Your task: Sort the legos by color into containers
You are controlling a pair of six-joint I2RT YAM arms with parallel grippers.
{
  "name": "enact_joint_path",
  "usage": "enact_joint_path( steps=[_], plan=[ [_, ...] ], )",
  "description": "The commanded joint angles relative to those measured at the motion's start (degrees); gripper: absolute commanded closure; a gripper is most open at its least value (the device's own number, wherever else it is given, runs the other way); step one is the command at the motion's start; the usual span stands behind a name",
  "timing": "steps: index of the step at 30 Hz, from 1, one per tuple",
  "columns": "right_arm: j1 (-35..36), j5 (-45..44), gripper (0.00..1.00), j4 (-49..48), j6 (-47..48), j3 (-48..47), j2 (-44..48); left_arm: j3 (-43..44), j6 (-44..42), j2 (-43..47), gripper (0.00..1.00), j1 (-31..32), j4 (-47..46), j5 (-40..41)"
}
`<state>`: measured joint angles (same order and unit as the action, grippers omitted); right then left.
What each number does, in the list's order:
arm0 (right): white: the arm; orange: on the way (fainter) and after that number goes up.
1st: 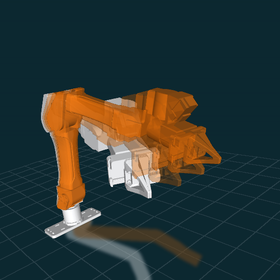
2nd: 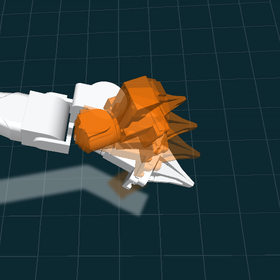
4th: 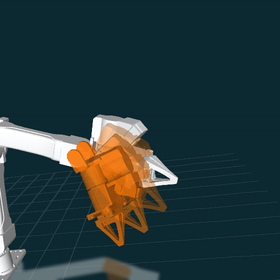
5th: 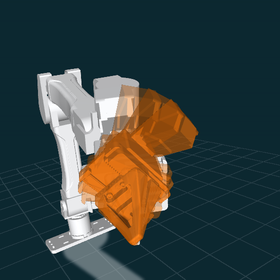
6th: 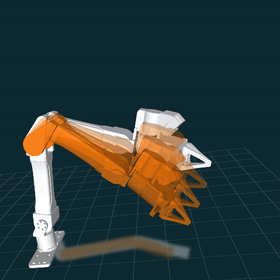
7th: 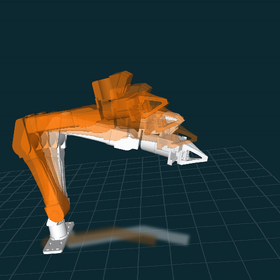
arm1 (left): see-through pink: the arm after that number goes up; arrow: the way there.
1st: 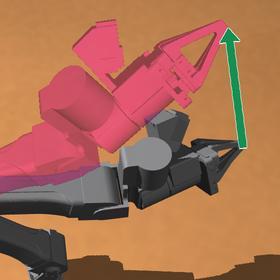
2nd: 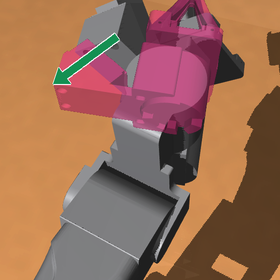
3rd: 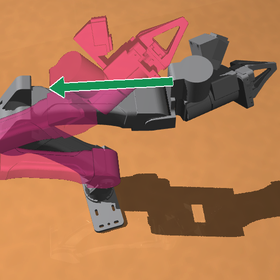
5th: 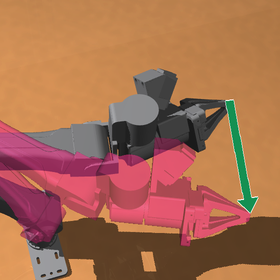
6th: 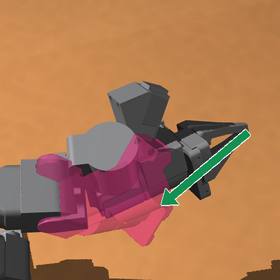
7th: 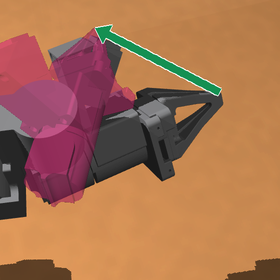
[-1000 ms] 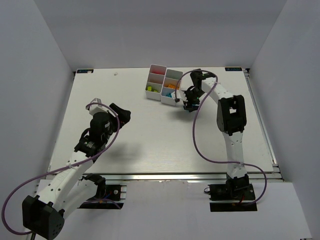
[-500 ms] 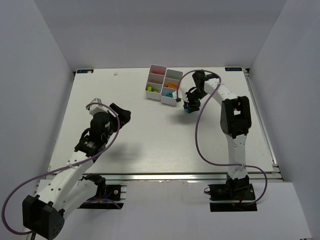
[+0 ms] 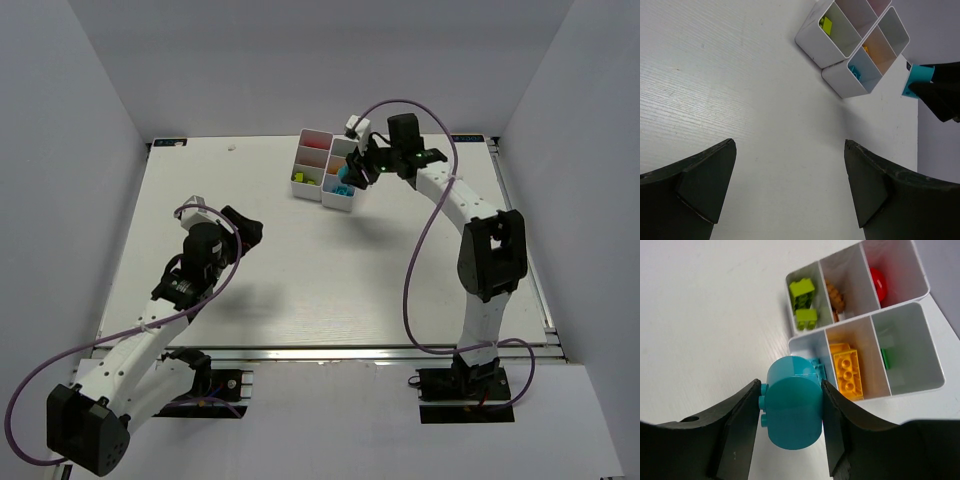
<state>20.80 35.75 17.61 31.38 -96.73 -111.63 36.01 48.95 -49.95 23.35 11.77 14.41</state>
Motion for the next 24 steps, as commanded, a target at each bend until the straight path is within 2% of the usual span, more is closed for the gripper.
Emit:
enact_joint_path(
  steps=[1, 6, 11, 17, 24],
  plan=[
    [2.9, -8.8, 0.9, -12.9, -16.2, 0.4, -0.7, 0.5, -0.2, 0.3, 0.02, -0.1, -0.8, 0.2],
    [4.8, -12.2, 0.88, -16.5, -16.4, -0.5, -2.9, 0.2, 0.0, 0.7, 0.02, -0.2, -0.6, 0.4],
    [5.0, -13.5, 0.8, -13.1, -14.3, -4.5, -6.8, 0.4, -0.2, 0.9, 0.02, -0.2, -0.2, 0.8],
    [5.0, -14.9, 0.74, -11.4, -10.1, -4.3, -8.4, 0.0, -0.3, 0.8, 0.02, -0.2, -0.5, 0.8],
    [5.0, -16.1, 0.55, -11.4, -7.4, -4.3, -9.0, 0.4, -0.4, 0.3, 0.02, -0.2, -0.7, 0.6]
  ],
)
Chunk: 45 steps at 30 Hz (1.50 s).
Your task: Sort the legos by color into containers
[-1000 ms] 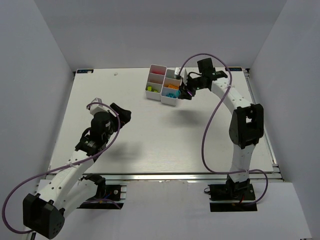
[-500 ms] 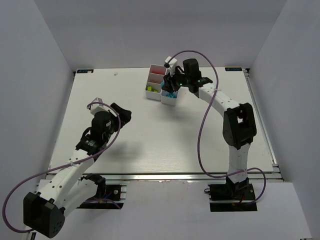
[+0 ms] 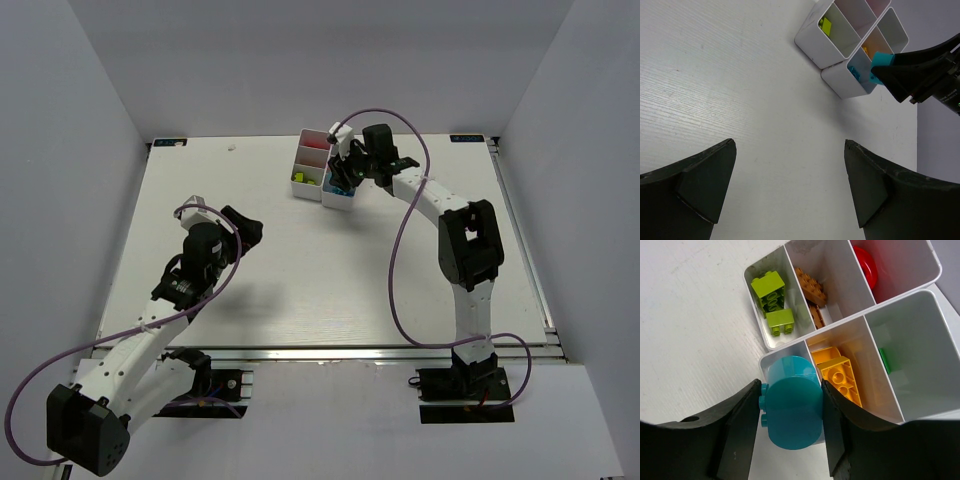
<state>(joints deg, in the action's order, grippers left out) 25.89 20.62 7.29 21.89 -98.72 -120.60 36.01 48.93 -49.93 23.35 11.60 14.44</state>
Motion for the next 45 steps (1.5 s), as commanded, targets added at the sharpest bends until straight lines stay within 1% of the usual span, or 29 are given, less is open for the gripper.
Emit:
enact_joint_path(
  steps=[1, 6, 12, 17, 21, 23, 26, 27, 29, 30, 31, 32, 33, 35, 36, 39, 40, 44, 45],
  plan=[
    [0.0, -1.2, 0.53, -1.0, 2.3, -2.2, 0.0, 0.3, -0.4, 0.2, 0.02, -0.2, -0.6, 0.7],
    [-0.1, -1.5, 0.45, -0.9, 3.1, -1.9, -0.3, 0.3, -0.4, 0.5, 0.02, -0.2, -0.4, 0.7],
    [0.0, -1.9, 0.39, -1.4, 3.5, -1.4, -0.2, 0.3, -0.4, 0.7, 0.02, -0.2, -0.3, 0.9],
    [-0.1, -2.2, 0.38, -1.6, 3.6, -1.4, -0.1, 0.6, -0.4, 0.9, 0.02, -0.2, -0.1, 0.9],
    [-0.1, -0.9, 0.39, -1.8, 2.9, -0.4, 1.6, 0.6, -0.3, 1.4, 0.02, -0.2, 0.2, 1.0],
    [0.0, 0.4, 0.38, -1.8, 2.9, 0.4, 4.1, 0.6, -0.3, 1.9, 0.02, -0.2, 0.4, 1.1],
    [-0.4, 3.5, 0.35, -1.7, 2.0, 3.0, 8.7, 0.6, -0.1, 2.5, 0.02, -0.2, 0.4, 1.3],
    [-0.5, 5.2, 0.3, -1.7, 1.6, 3.8, 9.9, 0.6, -0.1, 2.6, 0.02, -0.2, 0.4, 1.3],
    [-1.1, 7.5, 0.24, -0.5, -0.3, 5.4, 13.2, 0.6, -0.1, 2.6, 0.02, -0.1, 0.0, 1.0],
    [-1.5, 9.2, 0.13, 0.0, -1.1, 5.8, 14.2, 0.7, -0.1, 2.6, 0.02, -0.2, -0.2, 0.9],
    [-1.6, 10.0, 0.11, 0.5, -1.9, 6.1, 16.2, 0.7, -0.2, 2.6, 0.02, -0.2, -0.6, 0.6],
    [-2.5, 11.1, 0.11, 1.7, -2.9, 6.7, 17.0, 0.8, -0.3, 2.4, 0.02, -0.2, -0.7, 0.4],
    [-2.9, 11.9, 0.11, 1.8, -5.8, 7.1, 18.0, 0.9, -0.3, 2.3, 0.02, -0.2, -0.9, 0.3],
    [-4.3, 12.1, 0.11, 2.2, -8.7, 8.6, 20.8, 1.2, -0.6, 2.1, 0.02, -0.2, -1.5, -0.5],
    [-4.6, 11.6, 0.11, 3.9, -10.2, 8.6, 21.7, 1.2, -0.8, 1.9, 0.02, -0.2, -1.8, -0.8],
    [-5.4, 8.2, 0.11, 8.9, -11.1, 8.5, 24.2, 1.5, -1.0, 1.3, 0.02, -0.2, -3.2, -2.9],
    [-5.6, 8.3, 0.11, 9.9, -10.7, 8.7, 25.6, 1.6, -1.2, 0.9, 0.02, -0.2, -3.9, -3.4],
    [-8.6, 9.2, 0.1, 9.2, -11.3, 14.1, 30.8, 1.5, -1.5, -0.2, 0.02, -0.2, -5.8, -5.4],
    [-9.1, 8.8, 0.1, 8.8, -11.5, 16.6, 31.7, 2.0, -1.6, -0.4, 0.02, -0.2, -6.0, -6.0]
  ],
)
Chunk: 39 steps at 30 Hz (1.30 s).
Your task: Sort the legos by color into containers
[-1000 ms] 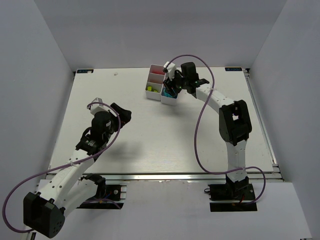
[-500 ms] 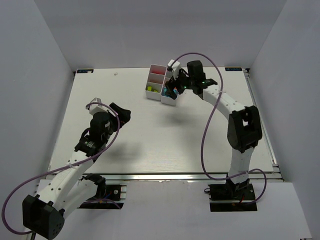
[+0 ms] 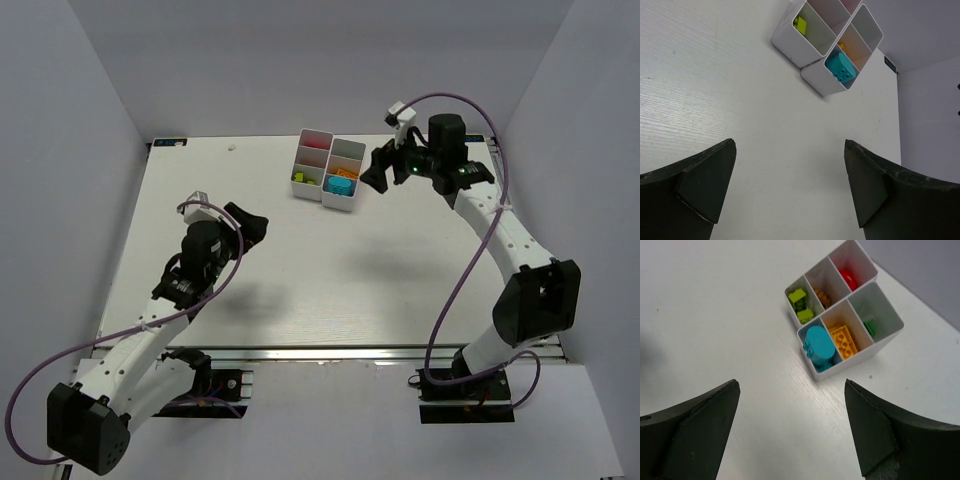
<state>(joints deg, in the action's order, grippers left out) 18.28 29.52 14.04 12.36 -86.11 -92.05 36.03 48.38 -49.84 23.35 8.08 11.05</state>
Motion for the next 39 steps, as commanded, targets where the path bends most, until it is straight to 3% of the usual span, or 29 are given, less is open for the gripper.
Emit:
enact_joint_path(
  steps=[1, 14, 39],
  plan=[
    [-2.3, -0.3, 0.11, 1.3, -2.5, 5.0, 5.0, 2.4, -1.5, -0.9, 0.02, -0.2, -2.7, -3.0],
    [-4.7, -19.1, 0.11, -0.9, -10.8, 12.1, 15.1, 3.9, -2.7, -1.7, 0.02, -0.2, -4.6, -5.8],
    [-4.6, -24.0, 0.11, -1.6, -11.9, 19.8, 20.5, 4.0, -3.6, -3.2, 0.02, -0.2, -7.5, -6.9]
  ],
)
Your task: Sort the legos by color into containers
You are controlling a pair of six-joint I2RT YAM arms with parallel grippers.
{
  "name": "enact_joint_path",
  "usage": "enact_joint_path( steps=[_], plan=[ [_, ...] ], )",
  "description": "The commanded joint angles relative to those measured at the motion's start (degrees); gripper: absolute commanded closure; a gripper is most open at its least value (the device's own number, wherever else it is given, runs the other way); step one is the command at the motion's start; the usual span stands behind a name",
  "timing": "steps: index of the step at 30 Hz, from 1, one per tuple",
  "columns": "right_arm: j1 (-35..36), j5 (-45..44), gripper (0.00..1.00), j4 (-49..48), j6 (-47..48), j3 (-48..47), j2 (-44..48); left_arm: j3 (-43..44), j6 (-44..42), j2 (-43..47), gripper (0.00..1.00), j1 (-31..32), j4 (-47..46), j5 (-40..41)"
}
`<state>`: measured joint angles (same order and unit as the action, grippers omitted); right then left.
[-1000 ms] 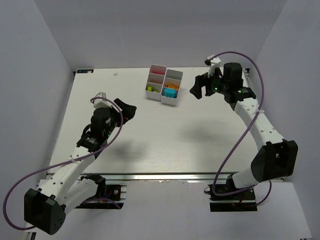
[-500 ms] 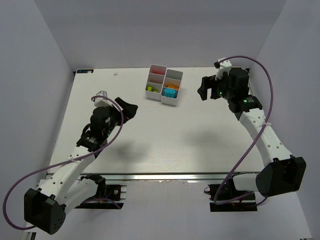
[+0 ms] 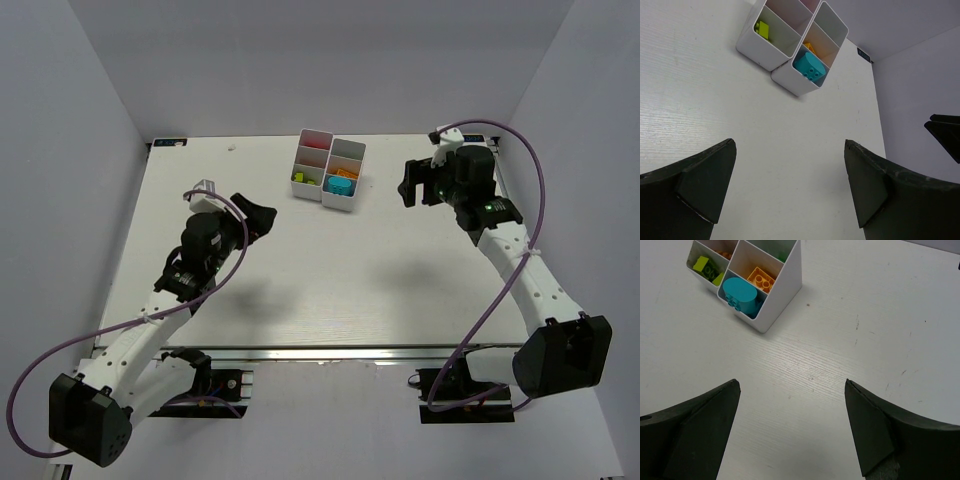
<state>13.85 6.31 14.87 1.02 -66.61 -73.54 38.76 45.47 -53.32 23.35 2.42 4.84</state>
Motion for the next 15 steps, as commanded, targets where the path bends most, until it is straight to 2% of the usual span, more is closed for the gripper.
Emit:
enact_joint_path(
  steps=[1, 15],
  plan=[
    [-0.1, -0.8, 0.11, -2.5, -0.6, 0.4, 2.2, 1.1, -0.7, 0.3, 0.02, -0.2, -2.0, -0.8],
    [-0.3, 0.5, 0.1, -2.7, 0.0, 1.9, 3.2, 0.5, -1.0, 0.7, 0.02, -0.1, -2.0, -0.6]
  ],
)
